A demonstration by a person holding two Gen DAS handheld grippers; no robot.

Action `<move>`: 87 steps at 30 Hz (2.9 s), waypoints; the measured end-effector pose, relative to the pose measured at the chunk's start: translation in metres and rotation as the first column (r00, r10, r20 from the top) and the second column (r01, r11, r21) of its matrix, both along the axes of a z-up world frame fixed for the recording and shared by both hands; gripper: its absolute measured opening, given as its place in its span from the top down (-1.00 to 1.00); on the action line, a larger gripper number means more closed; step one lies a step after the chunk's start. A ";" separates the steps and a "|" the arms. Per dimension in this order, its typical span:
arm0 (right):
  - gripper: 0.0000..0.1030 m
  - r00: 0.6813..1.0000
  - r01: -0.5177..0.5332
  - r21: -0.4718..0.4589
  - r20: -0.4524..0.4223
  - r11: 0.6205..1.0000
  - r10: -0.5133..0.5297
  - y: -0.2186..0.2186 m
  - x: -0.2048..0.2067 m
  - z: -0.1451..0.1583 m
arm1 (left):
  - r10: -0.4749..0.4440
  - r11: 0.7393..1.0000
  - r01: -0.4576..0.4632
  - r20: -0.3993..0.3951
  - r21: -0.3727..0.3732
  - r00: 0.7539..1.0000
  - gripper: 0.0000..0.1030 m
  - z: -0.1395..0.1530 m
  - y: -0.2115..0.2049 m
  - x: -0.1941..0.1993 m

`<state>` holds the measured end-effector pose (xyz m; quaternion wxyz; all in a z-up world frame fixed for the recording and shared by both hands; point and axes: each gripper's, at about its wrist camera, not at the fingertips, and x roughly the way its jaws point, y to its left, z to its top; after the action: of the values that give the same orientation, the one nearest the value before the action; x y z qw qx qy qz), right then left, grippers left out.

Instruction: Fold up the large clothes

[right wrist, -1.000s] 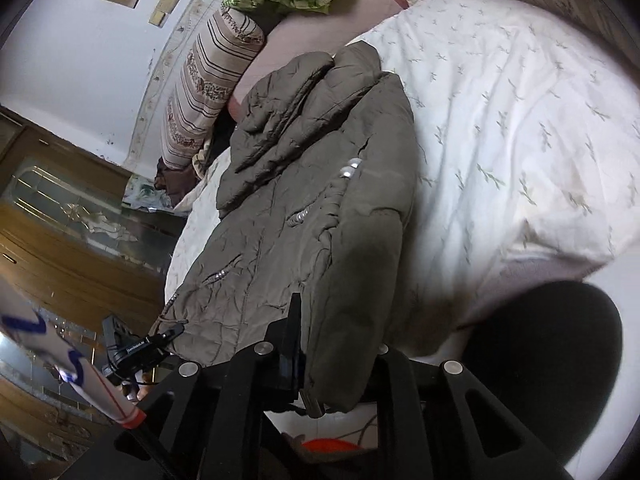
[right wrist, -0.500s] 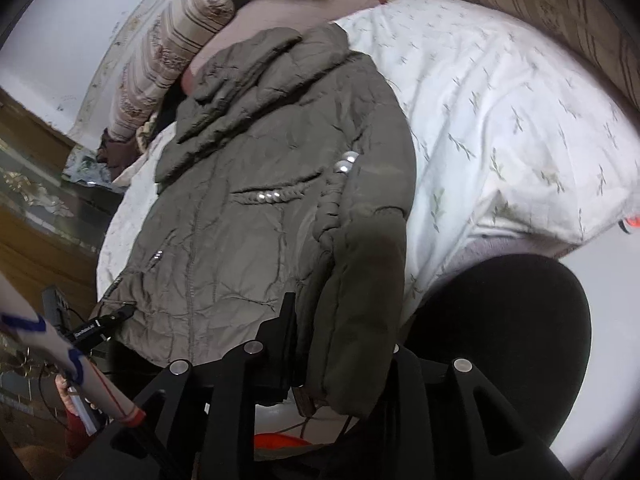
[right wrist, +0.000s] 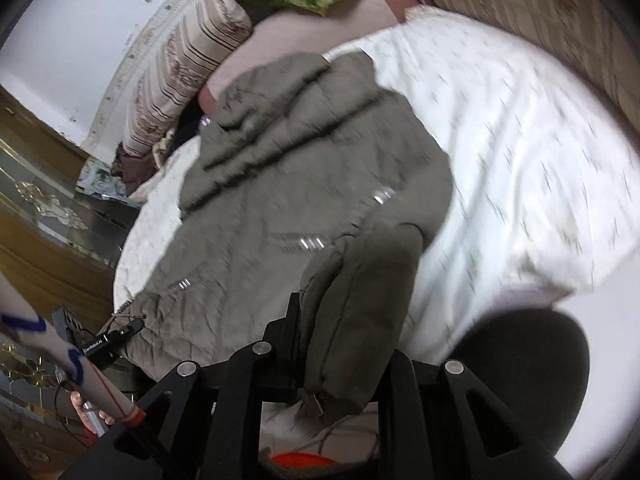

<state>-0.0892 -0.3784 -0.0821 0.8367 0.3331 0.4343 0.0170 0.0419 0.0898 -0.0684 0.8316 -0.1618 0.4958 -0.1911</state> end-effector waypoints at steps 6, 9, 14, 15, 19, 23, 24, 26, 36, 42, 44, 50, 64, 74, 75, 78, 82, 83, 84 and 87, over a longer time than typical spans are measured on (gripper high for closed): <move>0.67 0.992 -0.006 -0.030 0.125 1.000 0.010 -0.011 0.045 0.050 | 0.008 1.000 -0.010 0.124 0.020 0.992 0.67 0.053 -0.018 0.029; 0.67 0.988 0.021 -0.033 0.156 0.999 -0.016 -0.023 0.074 0.067 | 0.020 0.999 -0.025 0.170 0.024 0.985 0.67 0.077 -0.027 0.055; 0.67 0.973 0.069 -0.014 0.220 0.998 -0.064 -0.049 0.123 0.096 | 0.053 0.997 -0.063 0.210 0.041 0.976 0.67 0.108 -0.052 0.117; 0.67 0.971 0.076 -0.010 0.228 0.997 -0.072 -0.053 0.132 0.101 | 0.066 0.996 -0.076 0.210 0.042 0.976 0.67 0.112 -0.057 0.133; 0.67 0.966 0.116 -0.017 0.236 0.993 -0.109 -0.071 0.185 0.116 | 0.089 0.988 -0.113 0.211 0.103 0.973 0.67 0.123 -0.086 0.195; 0.67 0.971 0.151 -0.034 0.192 0.988 -0.142 -0.088 0.249 0.112 | 0.106 0.974 -0.139 0.179 0.181 0.978 0.67 0.118 -0.117 0.264; 0.67 0.972 0.161 -0.043 0.179 0.986 -0.151 -0.092 0.262 0.109 | 0.104 0.968 -0.139 0.171 0.208 0.980 0.66 0.115 -0.128 0.285; 0.67 0.974 0.178 -0.076 0.154 0.981 -0.165 -0.101 0.287 0.101 | 0.109 0.960 -0.145 0.157 0.239 0.982 0.66 0.107 -0.142 0.316; 0.46 0.969 0.247 -0.062 0.012 0.967 -0.247 -0.136 0.359 0.021 | 0.143 0.943 -0.143 0.020 0.301 0.989 0.54 0.022 -0.174 0.397; -0.76 0.959 0.264 -0.067 0.120 0.962 -0.255 -0.130 0.337 0.038 | 0.121 0.990 -0.125 0.062 0.058 0.991 -0.14 0.059 -0.145 0.370; -0.80 0.952 0.279 -0.125 0.165 0.952 -0.257 -0.123 0.323 0.053 | 0.106 0.994 -0.107 0.088 0.006 0.990 -0.20 0.076 -0.144 0.359; -0.50 0.979 0.162 -0.352 0.174 0.922 -0.106 -0.063 0.303 0.085 | 0.037 0.999 -0.037 0.199 -0.002 0.979 -0.20 0.129 -0.139 0.298; -0.14 0.999 -0.003 -0.617 0.024 0.787 0.023 0.092 0.397 0.005 | 0.140 0.963 -0.230 0.474 0.138 0.870 -0.48 0.073 -0.073 0.152; -0.21 0.998 0.039 -0.699 -0.013 0.714 -0.067 0.072 0.513 -0.048 | 0.168 0.957 -0.229 0.306 0.177 0.937 -0.48 0.012 -0.040 0.201; -0.22 0.997 0.039 -0.697 -0.017 0.716 -0.071 0.068 0.523 -0.052 | 0.173 0.957 -0.232 0.295 0.175 0.940 -0.47 0.009 -0.038 0.203; -0.24 0.996 0.028 -0.680 -0.040 0.733 -0.076 0.059 0.541 -0.057 | 0.188 0.957 -0.237 0.264 0.168 0.946 -0.47 0.001 -0.035 0.209; -0.25 0.994 -0.015 -0.703 -0.087 0.711 -0.064 0.065 0.540 -0.047 | 0.185 0.948 -0.245 0.275 0.204 0.944 -0.47 -0.003 -0.041 0.204; -0.25 0.994 -0.035 -0.722 -0.098 0.691 -0.052 0.071 0.536 -0.036 | 0.183 0.946 -0.246 0.281 0.210 0.942 -0.47 -0.003 -0.042 0.202; -0.25 0.996 -0.035 -0.729 -0.079 0.684 -0.034 0.077 0.530 -0.024 | 0.179 0.946 -0.246 0.289 0.213 0.940 -0.48 -0.002 -0.043 0.201; -0.25 1.000 -0.013 -0.697 0.004 0.717 0.023 0.099 0.513 0.016 | 0.179 0.943 -0.253 0.314 0.215 0.932 -0.47 0.002 -0.044 0.197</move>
<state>0.4236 -0.2796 -0.0666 0.9030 -0.0103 0.4069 -0.1374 0.2393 0.0455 -0.0666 0.9250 -0.0791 0.3675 -0.0548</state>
